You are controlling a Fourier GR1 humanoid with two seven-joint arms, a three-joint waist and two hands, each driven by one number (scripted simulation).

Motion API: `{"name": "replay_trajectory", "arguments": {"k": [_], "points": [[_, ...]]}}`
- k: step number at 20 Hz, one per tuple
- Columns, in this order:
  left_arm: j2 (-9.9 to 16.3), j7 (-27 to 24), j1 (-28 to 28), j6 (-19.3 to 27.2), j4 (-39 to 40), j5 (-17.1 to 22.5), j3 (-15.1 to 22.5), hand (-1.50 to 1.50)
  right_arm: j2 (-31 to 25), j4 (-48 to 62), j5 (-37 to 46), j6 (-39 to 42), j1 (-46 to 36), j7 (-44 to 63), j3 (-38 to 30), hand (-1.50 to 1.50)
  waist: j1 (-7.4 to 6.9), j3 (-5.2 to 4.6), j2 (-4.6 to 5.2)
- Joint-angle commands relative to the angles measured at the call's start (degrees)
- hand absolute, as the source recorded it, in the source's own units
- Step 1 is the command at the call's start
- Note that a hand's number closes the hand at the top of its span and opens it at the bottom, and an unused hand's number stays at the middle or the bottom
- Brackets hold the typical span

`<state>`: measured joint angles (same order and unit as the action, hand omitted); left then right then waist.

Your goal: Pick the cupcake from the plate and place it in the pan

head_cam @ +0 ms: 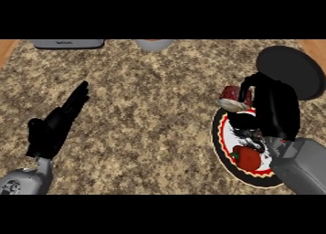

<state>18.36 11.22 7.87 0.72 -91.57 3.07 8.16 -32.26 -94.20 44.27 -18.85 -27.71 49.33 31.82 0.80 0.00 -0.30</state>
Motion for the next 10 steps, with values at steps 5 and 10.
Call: {"name": "replay_trajectory", "arguments": {"k": [5, 10], "points": [[0.2, -1.0, 3.0, -3.2, 3.5, 1.4, -3.0, 0.0, 3.6, 11.6, -6.3, -11.8, 2.1, -14.0, -12.4, 1.5, -1.16, 0.04, 0.59], [-3.8, -1.4, -0.1, -0.1, 0.4, -3.7, 0.9, 0.0, 3.8, 26.0, -10.5, -11.0, -2.0, -27.3, -18.9, 1.5, -1.54, 0.03, 0.5]]}}
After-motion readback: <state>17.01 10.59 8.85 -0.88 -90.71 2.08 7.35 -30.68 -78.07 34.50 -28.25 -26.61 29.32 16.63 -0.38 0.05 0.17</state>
